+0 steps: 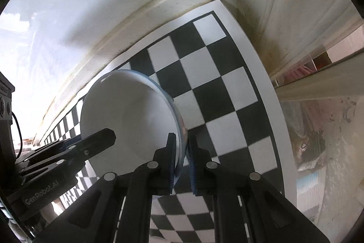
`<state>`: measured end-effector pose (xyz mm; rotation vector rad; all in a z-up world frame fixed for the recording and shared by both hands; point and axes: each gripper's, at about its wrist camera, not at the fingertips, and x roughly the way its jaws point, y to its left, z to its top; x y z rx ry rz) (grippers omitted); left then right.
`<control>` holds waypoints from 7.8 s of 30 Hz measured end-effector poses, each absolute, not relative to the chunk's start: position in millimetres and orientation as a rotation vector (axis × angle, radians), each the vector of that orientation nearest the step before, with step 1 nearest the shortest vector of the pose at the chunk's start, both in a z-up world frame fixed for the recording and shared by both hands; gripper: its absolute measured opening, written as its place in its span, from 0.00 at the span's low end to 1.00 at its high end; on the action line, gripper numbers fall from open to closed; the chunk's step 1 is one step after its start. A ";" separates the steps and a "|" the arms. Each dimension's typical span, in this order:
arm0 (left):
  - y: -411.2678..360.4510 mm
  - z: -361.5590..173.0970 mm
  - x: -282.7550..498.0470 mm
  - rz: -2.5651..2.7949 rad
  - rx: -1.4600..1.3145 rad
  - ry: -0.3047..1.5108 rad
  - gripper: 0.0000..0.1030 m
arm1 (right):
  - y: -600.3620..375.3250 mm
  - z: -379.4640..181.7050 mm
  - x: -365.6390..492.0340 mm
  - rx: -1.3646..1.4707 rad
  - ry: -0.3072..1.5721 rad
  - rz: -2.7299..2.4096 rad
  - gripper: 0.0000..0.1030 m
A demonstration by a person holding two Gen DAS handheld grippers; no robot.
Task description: Organize plates and bowls
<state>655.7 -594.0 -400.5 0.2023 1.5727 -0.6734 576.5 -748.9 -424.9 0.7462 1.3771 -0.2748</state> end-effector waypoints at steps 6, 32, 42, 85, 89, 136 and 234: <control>-571.5 -365.0 632.6 -0.685 0.219 1.520 0.22 | -724.6 -392.8 554.7 0.718 1.355 -0.258 0.11; -475.9 -303.1 490.5 -0.747 0.291 1.438 0.22 | -613.4 -314.5 416.8 0.691 1.288 -0.228 0.11; -446.3 -339.3 461.4 -0.724 0.306 1.537 0.22 | -577.5 -353.0 377.8 0.728 1.365 -0.216 0.11; -448.2 -377.4 441.6 -0.654 0.372 1.581 0.22 | -567.7 -389.8 372.0 0.730 1.455 -0.212 0.11; -448.0 -377.4 441.8 -0.645 0.369 1.582 0.22 | -566.2 -390.1 373.4 0.733 1.456 -0.211 0.11; -341.9 -160.9 392.4 -0.504 0.274 1.213 0.82 | -493.8 -132.2 302.2 0.410 1.117 -0.277 0.87; -433.7 -442.2 494.1 -0.655 0.115 1.837 0.39 | -589.5 -491.2 385.9 1.035 1.502 -0.049 0.62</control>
